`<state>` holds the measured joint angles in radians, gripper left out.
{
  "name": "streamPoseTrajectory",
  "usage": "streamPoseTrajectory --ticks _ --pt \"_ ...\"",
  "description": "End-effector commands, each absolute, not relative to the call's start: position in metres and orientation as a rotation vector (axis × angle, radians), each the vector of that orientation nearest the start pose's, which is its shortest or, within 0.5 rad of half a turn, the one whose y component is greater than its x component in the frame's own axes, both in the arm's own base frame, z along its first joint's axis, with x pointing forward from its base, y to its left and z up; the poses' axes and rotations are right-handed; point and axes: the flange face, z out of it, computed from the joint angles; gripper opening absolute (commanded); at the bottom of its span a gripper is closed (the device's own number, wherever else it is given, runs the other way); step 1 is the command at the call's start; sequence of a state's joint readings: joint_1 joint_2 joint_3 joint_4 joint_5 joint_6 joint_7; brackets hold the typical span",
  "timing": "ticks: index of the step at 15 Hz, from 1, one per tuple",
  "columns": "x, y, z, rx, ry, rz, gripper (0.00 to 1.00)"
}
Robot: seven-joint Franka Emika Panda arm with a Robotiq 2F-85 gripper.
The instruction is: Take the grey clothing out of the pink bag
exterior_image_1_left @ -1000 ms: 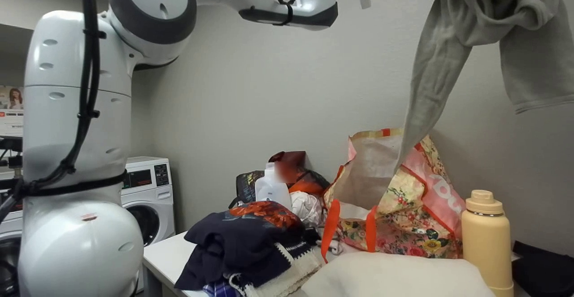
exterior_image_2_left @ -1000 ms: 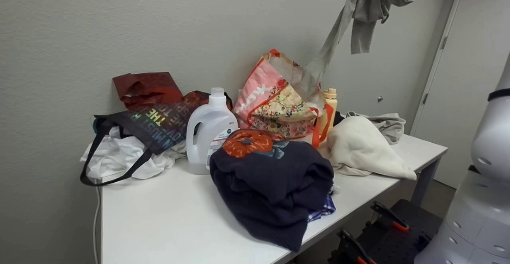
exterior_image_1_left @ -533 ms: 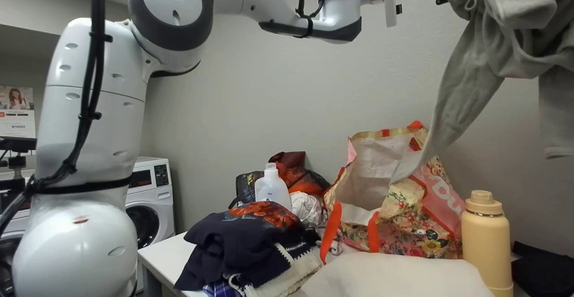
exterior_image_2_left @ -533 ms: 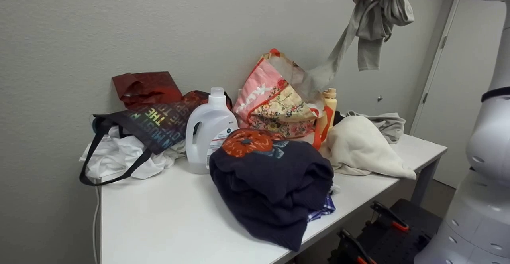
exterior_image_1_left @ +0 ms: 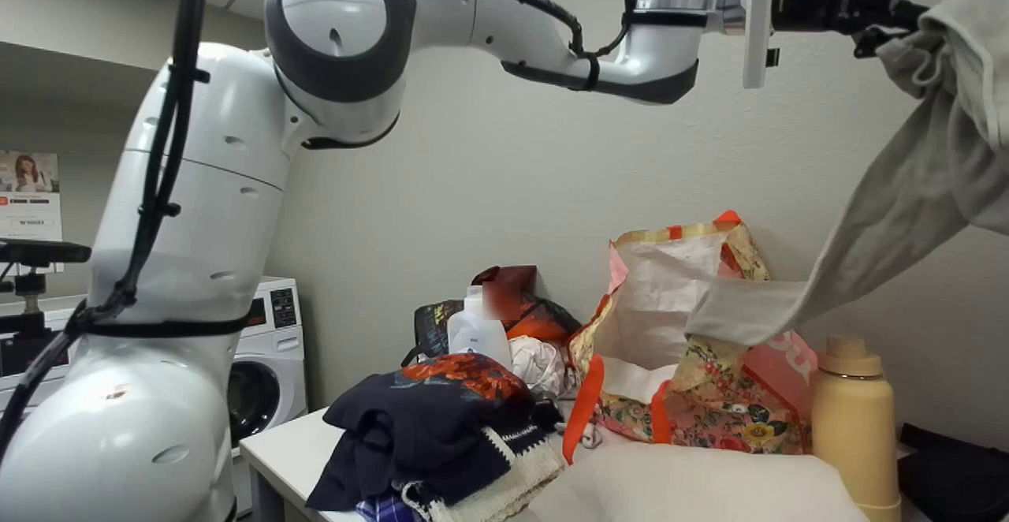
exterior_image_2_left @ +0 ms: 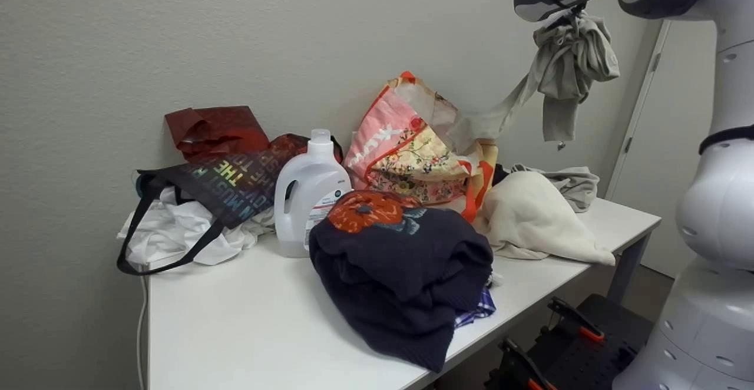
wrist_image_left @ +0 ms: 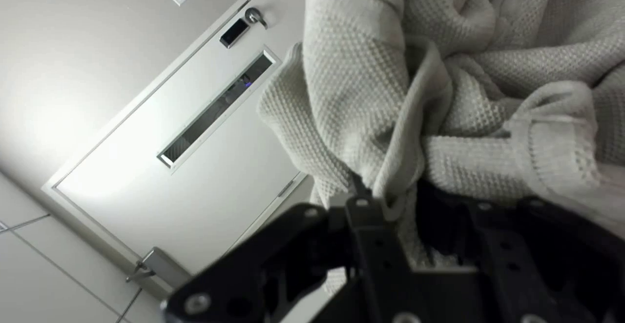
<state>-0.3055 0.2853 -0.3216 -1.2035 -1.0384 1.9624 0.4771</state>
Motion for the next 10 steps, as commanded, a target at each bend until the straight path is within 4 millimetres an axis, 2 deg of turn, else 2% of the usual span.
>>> streamPoseTrajectory --ticks 1,4,10 --pt "0.521 -0.426 0.708 1.791 -0.853 0.343 0.05" --pt "0.512 -0.446 0.693 1.807 -0.868 0.283 0.05" --pt "0.493 -0.484 0.648 1.845 -0.882 0.162 0.05"
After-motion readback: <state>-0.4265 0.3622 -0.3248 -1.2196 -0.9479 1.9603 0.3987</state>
